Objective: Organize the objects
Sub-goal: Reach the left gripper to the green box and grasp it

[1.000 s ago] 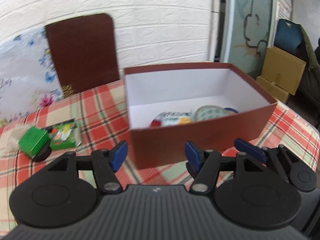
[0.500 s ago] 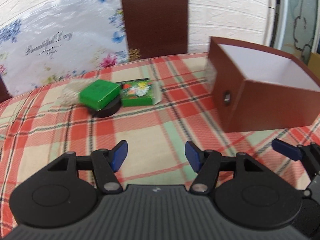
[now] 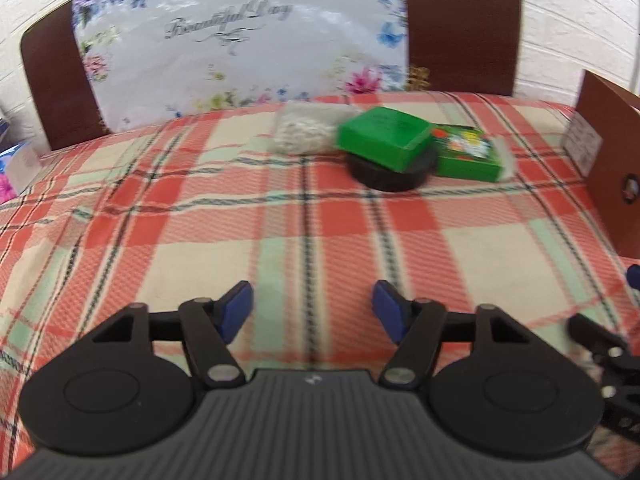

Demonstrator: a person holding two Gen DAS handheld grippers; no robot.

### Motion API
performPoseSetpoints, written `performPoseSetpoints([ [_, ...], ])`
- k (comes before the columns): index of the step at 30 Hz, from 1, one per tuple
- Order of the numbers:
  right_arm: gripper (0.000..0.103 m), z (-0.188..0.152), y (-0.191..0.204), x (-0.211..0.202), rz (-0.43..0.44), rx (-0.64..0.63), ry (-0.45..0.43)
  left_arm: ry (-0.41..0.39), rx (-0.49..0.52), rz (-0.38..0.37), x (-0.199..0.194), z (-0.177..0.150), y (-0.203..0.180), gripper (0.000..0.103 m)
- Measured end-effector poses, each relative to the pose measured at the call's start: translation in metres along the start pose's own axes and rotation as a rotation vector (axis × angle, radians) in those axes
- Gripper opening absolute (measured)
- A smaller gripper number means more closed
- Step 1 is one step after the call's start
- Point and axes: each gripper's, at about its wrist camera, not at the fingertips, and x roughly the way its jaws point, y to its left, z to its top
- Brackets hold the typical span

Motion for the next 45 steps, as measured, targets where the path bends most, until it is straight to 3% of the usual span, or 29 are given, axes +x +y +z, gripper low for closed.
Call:
performPoseSetpoints([
  [3,0.072,0.009,0.01,0.01,0.02,-0.051,-0.011,-0.073,-0.028,0.01,0.012,-0.008,0.03,0.092],
  [5,0.072,0.018,0.015,0.018,0.033,-0.076,-0.021,-0.08,-0.131,-0.06,0.016,-0.007,0.052,0.091],
  [6,0.072,0.023,0.017,0.023,0.038,-0.086,-0.036,-0.092,-0.149,-0.06,0.017,-0.006,0.056,0.091],
  [10,0.074,0.052,0.03,0.042,0.069,-0.136,-0.116,-0.112,-0.18,-0.108,0.019,-0.006,0.062,0.095],
  [14,0.082,0.088,0.045,0.07,0.114,-0.155,-0.181,-0.118,-0.195,-0.125,0.021,-0.006,0.063,0.097],
  [18,0.081,0.113,0.059,0.115,0.159,-0.181,-0.133,-0.119,-0.203,-0.135,0.023,-0.006,0.065,0.098],
  [19,0.081,0.116,0.062,0.126,0.16,-0.184,-0.11,-0.12,-0.205,-0.137,0.023,-0.006,0.066,0.098],
  [23,0.062,0.122,0.058,0.136,0.233,-0.127,-0.074,-0.123,-0.215,-0.144,0.024,-0.006,0.067,0.099],
  [31,0.06,0.075,0.055,0.08,0.248,-0.178,-0.056,-0.122,-0.205,-0.138,0.025,-0.005,0.065,0.099],
  [39,0.059,0.017,0.025,0.012,0.174,-0.171,-0.019,-0.103,-0.155,-0.108,0.025,-0.004,0.058,0.1],
  [43,0.061,-0.005,0.013,-0.016,0.152,-0.155,-0.014,-0.052,-0.082,-0.072,0.028,0.002,0.047,0.101],
  [45,0.063,-0.013,0.01,-0.023,0.139,-0.138,-0.011,-0.012,-0.065,-0.079,0.026,0.01,0.038,0.095],
])
